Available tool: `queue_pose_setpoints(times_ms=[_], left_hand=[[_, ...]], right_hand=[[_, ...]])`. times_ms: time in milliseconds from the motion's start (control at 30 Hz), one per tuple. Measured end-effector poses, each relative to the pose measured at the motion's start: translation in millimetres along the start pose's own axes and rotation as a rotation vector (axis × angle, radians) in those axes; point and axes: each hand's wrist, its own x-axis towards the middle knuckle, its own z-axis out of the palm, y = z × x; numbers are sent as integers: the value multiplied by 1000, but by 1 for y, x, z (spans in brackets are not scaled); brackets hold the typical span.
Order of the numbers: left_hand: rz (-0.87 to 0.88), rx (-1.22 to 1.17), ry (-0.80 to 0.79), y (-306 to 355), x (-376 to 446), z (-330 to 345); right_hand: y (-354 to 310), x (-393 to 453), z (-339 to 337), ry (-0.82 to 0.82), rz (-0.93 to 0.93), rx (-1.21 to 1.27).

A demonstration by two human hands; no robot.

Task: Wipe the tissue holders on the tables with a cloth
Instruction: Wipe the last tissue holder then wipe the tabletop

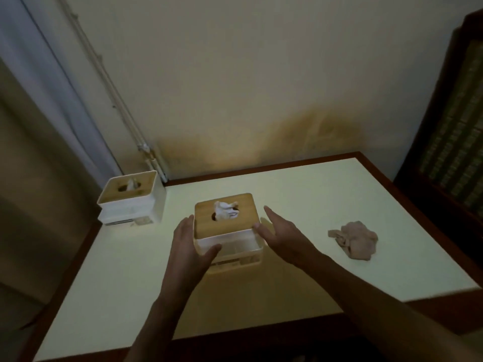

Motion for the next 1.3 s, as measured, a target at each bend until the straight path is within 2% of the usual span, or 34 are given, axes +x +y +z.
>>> queue_pose_setpoints(times_ms=[200, 333, 600, 767, 900, 1133, 1300], left_hand=[[-192, -243, -147, -28, 12, -4], [-231, -397, -88, -36, 16, -5], [-291, -401, -49, -43, 24, -11], [-231, -344, -16, -40, 25, -14], [-233, -409, 11, -12, 30, -1], [-275, -500, -74, 63, 76, 45], [-150, -559, -188, 134, 127, 99]], right_hand=[[-7, 0, 21, -23, 41, 13], [1, 3, 23, 32, 31, 73], [-6, 8, 25, 137, -5, 213], [-7, 8, 18, 106, -41, 249], [3, 11, -9, 150, -30, 248], [37, 33, -91, 207, -34, 279], [84, 60, -174, 264, 13, 247]])
